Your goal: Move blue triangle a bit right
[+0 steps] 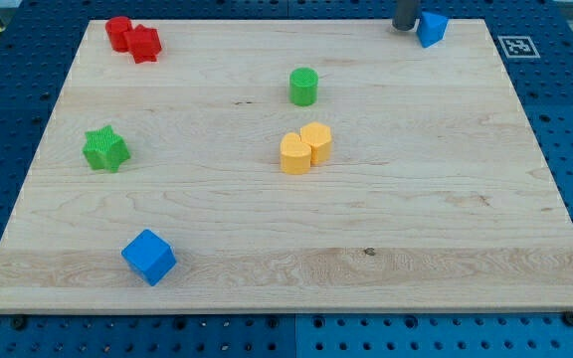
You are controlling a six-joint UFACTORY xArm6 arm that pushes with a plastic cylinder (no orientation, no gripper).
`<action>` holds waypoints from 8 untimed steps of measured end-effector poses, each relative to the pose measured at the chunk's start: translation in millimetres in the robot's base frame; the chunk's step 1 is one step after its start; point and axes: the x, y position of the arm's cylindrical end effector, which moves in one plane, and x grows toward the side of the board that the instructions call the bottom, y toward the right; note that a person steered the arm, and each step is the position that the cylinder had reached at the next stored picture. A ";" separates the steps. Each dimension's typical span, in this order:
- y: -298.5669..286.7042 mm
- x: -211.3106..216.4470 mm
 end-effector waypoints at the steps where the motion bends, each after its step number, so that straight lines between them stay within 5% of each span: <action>1: 0.0 -8.0; 8: 30.7 4.5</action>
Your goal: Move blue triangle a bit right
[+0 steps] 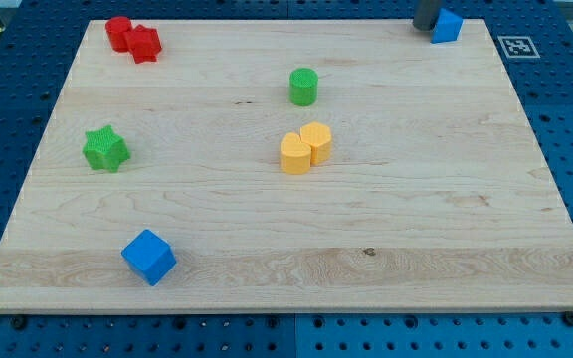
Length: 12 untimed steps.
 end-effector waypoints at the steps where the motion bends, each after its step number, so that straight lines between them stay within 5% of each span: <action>1: 10.4 -6.3; 12: 94.7 -1.7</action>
